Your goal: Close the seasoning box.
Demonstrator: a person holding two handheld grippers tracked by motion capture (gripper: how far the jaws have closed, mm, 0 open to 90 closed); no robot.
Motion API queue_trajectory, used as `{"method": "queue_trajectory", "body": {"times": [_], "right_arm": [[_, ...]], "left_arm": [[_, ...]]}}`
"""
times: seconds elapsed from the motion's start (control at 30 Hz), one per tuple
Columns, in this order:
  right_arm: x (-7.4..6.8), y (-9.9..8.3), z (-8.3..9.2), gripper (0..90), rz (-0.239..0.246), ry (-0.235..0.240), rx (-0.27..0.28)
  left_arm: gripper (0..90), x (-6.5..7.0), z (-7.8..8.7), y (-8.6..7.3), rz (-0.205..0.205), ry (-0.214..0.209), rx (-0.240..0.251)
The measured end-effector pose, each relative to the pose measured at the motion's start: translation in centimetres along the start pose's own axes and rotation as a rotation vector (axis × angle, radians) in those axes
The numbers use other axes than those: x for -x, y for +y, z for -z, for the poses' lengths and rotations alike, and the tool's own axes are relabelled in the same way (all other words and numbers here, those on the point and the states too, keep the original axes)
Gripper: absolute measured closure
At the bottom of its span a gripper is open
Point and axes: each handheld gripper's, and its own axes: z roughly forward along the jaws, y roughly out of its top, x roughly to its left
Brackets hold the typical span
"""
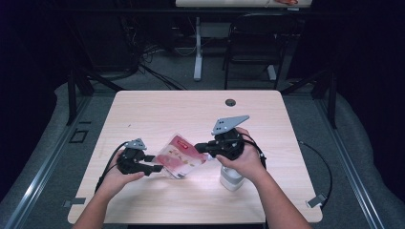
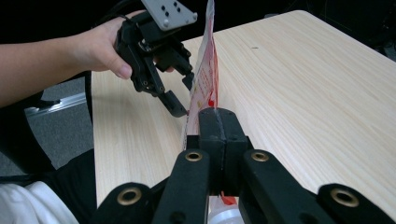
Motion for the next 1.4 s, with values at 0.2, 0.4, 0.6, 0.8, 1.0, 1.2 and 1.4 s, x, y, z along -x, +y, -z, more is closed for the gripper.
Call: {"method": "queue_trajectory", "body": {"times": [0.2, 0.4, 0.6, 0.8, 1.0, 1.2, 1.4], "right_arm": [[-0.5, 1.3, -1.1, 90.0, 0.022, 0.016, -0.008], [-1.0, 2.5, -2.5, 90.0, 0.038, 0.041, -0.012], [-1.4, 3.4, -3.7, 90.0, 0.046, 0.06, -0.013], [-1.5, 3.8, -4.3, 90.0, 0.044, 0.069, -0.014], [-1.4, 4.0, -4.9, 87.8, 0.017, 0.083, -0.005], [-1.6, 4.4, -5.5, 84.1, 0.007, 0.099, 0.006], [-2.2, 4.8, -5.8, 78.4, 0.006, 0.12, 0.029]], "left_arm": [[45.6, -0.1, 1.4, 0.1, -0.007, -0.002, 0.037], [45.3, 0.1, 2.0, 0.3, -0.023, -0.006, 0.06], [45.0, 0.6, 2.5, 0.7, -0.04, -0.012, 0.08], [47.4, 1.0, 2.6, 0.9, -0.057, -0.021, 0.071], [49.3, 0.7, 2.8, 0.7, -0.042, -0.024, 0.077], [48.9, 0.4, 3.2, 0.5, -0.037, -0.034, 0.09], [47.9, 0.2, 3.6, 0.2, -0.023, -0.034, 0.103]]}}
